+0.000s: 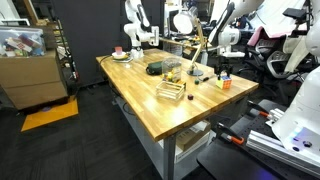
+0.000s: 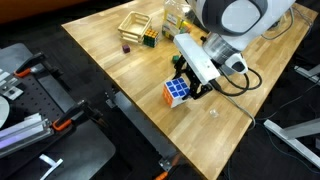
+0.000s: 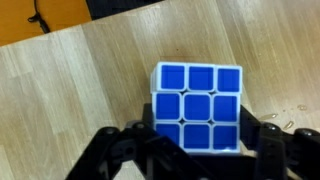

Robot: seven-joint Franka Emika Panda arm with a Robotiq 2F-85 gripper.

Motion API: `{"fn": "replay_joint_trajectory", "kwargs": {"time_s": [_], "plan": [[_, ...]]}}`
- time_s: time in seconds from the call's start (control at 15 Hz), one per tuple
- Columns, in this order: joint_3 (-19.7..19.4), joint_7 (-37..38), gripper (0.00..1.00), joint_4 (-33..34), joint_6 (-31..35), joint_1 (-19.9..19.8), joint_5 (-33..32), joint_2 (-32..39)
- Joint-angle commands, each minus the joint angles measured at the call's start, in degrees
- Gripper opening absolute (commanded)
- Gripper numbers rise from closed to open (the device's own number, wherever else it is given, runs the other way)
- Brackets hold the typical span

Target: Put the Rubik's cube on the right into the wooden box

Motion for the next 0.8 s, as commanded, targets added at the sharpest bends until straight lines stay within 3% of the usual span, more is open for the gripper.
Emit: {"fn": "replay_joint_trajectory", "kwargs": {"time_s": [0.0, 0.47, 0.73], "plan": [[-0.3, 1.2, 0.53, -1.1, 2.3, 0.1, 0.1, -0.8], [0.0, -0.7, 0.53, -6.6, 5.3, 2.4, -3.4, -6.3], [1.3, -2.6, 0.53, -10.7, 5.5, 5.8, -6.5, -11.1]]}}
